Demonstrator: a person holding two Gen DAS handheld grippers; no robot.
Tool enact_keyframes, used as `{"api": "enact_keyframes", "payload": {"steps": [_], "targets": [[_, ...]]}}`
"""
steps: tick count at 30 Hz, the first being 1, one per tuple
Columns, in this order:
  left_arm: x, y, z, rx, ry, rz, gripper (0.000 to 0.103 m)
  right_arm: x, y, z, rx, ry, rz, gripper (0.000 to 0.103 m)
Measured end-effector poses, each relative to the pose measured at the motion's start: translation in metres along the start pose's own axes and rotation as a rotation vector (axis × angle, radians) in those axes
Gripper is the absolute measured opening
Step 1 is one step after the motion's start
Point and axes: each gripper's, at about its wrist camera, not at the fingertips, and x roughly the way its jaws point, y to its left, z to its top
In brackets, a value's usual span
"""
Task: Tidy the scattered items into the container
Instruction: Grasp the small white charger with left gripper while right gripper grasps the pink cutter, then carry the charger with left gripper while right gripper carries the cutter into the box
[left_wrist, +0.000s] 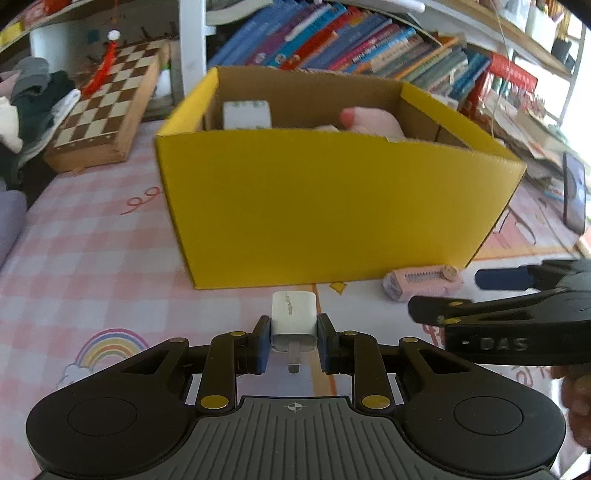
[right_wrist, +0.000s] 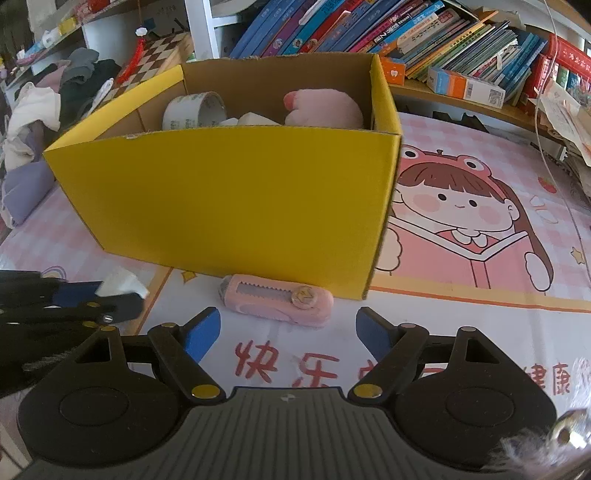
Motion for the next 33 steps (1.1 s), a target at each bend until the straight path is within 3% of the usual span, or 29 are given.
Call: {"api": "enact_keyframes", "payload": {"steps": [15,20,26,33], "targets": [[-0.026,0.015,-0.005,-0.004,-0.012,0.033,0.024,0.019,0.021,0.006,0.051,-0.006,-0.09,0.083],[-0.03,0.016,-0.005,0.002,-0.022,0.028,0.024,0.023,0.026,0.006,0.067,-0.01,-0.122,0.076],[-0.036,0.012,-0.005,0.016,-0.04,0.001,0.024,0.01,0.025,0.004,0.046,-0.01,-0.086,0.076],[-0.062,0.002,0.003,0.068,-0.122,-0.038,0.024,-0.037,0.025,0.004,-0.076,-0.084,0.025,0.076]]}}
